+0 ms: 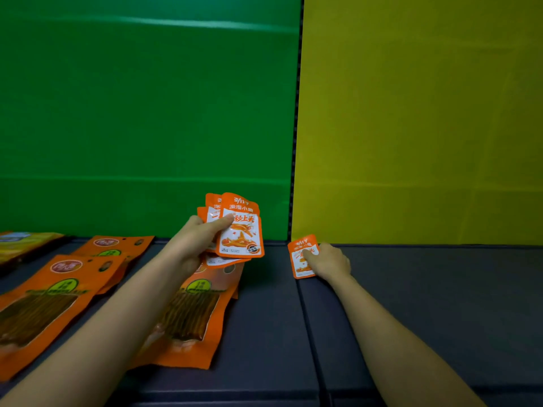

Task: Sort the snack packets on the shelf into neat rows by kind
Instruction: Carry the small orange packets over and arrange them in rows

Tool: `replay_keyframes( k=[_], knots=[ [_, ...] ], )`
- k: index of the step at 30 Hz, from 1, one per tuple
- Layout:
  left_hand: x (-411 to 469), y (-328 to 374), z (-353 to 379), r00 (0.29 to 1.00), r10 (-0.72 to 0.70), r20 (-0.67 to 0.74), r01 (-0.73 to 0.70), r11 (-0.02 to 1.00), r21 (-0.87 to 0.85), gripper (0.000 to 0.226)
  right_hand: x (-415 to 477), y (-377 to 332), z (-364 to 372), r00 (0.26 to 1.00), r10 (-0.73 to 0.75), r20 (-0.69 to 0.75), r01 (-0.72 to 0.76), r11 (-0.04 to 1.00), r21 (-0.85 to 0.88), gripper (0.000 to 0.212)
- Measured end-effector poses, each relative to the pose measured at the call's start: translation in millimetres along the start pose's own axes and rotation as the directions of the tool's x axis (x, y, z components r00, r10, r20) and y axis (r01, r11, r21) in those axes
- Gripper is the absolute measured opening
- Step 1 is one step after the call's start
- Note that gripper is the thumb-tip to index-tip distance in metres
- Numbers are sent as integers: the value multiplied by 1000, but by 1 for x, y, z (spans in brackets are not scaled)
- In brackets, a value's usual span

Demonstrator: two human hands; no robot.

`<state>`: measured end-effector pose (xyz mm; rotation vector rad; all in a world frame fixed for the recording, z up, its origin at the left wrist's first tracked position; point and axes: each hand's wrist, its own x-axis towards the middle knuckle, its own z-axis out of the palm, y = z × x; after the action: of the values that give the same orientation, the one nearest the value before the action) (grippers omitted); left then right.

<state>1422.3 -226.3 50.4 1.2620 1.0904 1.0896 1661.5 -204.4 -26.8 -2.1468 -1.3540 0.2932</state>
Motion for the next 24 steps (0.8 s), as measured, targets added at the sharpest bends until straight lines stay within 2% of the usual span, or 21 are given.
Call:
replay_keyframes(
  k=[2,5,9,11,12,13,15,17,20,22,24],
  knots=[
    [0,1,4,1000,-8,-4,8,1000,3,20,4,-1,5,999,-8,-50,4,998,-60,49],
    [1,0,10,1000,-15,-18,15,1000,12,24,7,-4,11,994,-33,-108,21,994,-103,52],
    [-1,-3,18,1000,-12,-7,13,1000,13,15,5,-4,9,993,-33,-114,19,992,-122,56],
    [-3,-6,21,1000,-15,-13,15,1000,5,21,-1,-7,3,987,-61,-149,39,988,-150,59],
    [-4,-8,22,1000,-21,-18,21,1000,-1,30,-4,-10,-3,975,-103,-198,71,984,-162,57],
    [-5,-9,23,999,-28,-25,28,1000,-3,40,-8,-14,-9,955,-152,-255,122,984,-131,53],
    [-8,-11,27,999,-28,-33,28,1000,-6,50,-20,-27,-25,933,-212,-291,243,967,73,52],
    [-11,-12,32,1000,-17,-24,17,1000,-4,52,-35,-41,-38,947,-274,-167,311,912,269,55],
    [-14,-13,42,1000,13,-6,-13,1000,-1,52,-58,-53,-47,940,-336,63,275,853,444,50],
    [-16,-15,47,1000,26,11,-26,1000,-10,46,-67,-53,-50,942,-321,100,215,804,555,42],
    [-18,-17,52,999,36,22,-35,999,-29,27,-71,-51,-54,944,-311,110,180,765,619,41]
  ],
)
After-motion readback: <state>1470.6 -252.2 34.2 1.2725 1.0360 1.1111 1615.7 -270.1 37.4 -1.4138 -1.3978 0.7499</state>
